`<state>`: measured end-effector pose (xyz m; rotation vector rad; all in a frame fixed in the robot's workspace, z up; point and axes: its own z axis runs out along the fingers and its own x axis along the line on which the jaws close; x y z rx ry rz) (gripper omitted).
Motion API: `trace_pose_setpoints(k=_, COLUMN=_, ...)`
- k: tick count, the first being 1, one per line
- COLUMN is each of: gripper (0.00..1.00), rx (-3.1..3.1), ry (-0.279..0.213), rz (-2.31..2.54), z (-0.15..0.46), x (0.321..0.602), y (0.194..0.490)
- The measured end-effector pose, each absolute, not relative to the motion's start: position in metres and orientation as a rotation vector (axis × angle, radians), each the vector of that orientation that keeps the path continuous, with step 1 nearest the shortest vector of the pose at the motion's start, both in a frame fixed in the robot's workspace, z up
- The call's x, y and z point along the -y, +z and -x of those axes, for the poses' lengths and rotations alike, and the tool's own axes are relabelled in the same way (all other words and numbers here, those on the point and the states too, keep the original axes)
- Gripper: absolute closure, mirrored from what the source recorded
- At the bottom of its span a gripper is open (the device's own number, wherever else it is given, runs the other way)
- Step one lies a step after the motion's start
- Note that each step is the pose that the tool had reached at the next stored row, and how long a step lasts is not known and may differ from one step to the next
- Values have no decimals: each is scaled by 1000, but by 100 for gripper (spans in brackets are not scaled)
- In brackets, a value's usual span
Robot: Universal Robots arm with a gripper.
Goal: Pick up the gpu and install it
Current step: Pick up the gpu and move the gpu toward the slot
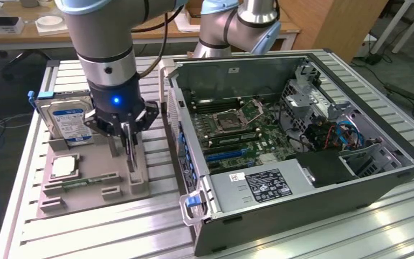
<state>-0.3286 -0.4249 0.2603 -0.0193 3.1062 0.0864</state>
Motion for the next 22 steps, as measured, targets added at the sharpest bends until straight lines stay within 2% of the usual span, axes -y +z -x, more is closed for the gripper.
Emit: trace_pose_setpoints(k=22, gripper=73, rx=-3106, ry=86, rz=19, z=329, x=425, y=297)
